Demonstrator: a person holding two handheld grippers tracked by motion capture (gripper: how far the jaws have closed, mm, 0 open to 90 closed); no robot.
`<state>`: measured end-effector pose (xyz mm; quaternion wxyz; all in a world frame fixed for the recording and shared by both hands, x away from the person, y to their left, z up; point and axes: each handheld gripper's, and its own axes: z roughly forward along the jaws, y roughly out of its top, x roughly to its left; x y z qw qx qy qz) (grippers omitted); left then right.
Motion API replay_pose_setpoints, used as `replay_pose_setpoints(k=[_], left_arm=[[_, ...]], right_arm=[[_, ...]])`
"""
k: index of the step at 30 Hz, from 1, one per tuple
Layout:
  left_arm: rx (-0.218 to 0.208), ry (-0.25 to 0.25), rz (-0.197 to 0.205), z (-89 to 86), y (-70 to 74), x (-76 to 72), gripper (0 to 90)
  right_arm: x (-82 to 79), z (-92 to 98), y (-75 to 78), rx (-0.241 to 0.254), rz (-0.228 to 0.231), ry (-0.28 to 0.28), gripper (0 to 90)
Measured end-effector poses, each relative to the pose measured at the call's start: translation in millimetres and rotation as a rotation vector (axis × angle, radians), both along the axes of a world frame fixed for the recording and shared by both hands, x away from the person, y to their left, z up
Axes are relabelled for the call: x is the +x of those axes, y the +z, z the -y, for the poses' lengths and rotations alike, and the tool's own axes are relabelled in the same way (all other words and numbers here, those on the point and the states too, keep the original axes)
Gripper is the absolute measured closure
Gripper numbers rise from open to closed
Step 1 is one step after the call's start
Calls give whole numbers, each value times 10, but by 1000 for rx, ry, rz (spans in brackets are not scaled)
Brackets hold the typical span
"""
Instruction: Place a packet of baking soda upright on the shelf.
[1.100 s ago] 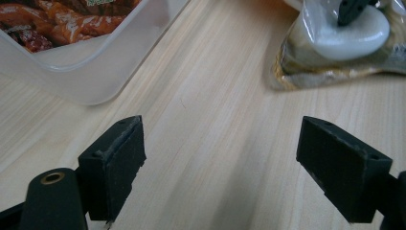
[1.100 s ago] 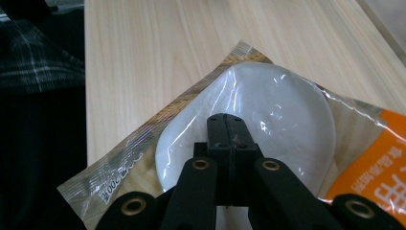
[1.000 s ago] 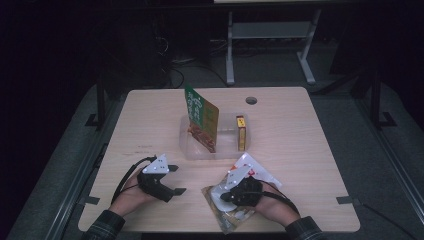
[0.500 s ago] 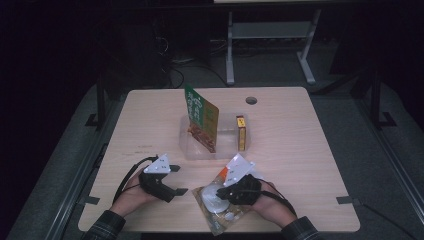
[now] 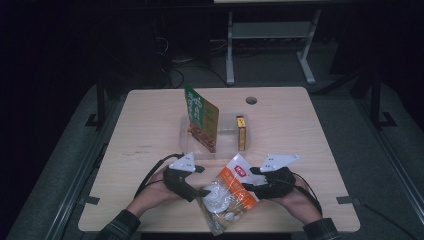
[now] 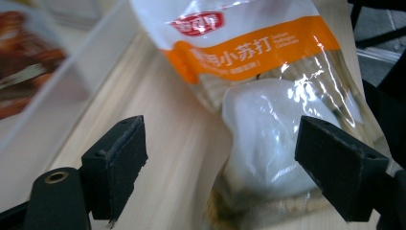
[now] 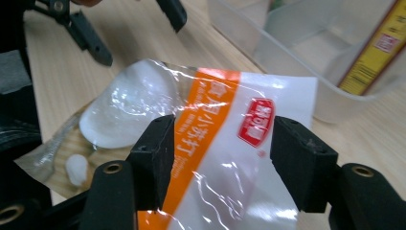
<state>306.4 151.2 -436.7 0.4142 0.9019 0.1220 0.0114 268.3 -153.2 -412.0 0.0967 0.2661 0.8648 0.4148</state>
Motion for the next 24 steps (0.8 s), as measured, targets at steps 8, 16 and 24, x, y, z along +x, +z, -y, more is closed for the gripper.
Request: replay_pose_setpoints(k=[8, 16, 24], left_arm=[[35, -28, -65, 279, -179, 57, 206], [20, -83, -142, 317, -228, 61, 379], [44, -114, -118, 338, -196, 2, 667]], right_arm=[[5, -5, -11, -3, 15, -3, 405], [14, 10, -3, 11, 25, -19, 420], [27, 35, 7, 15, 37, -29, 427]])
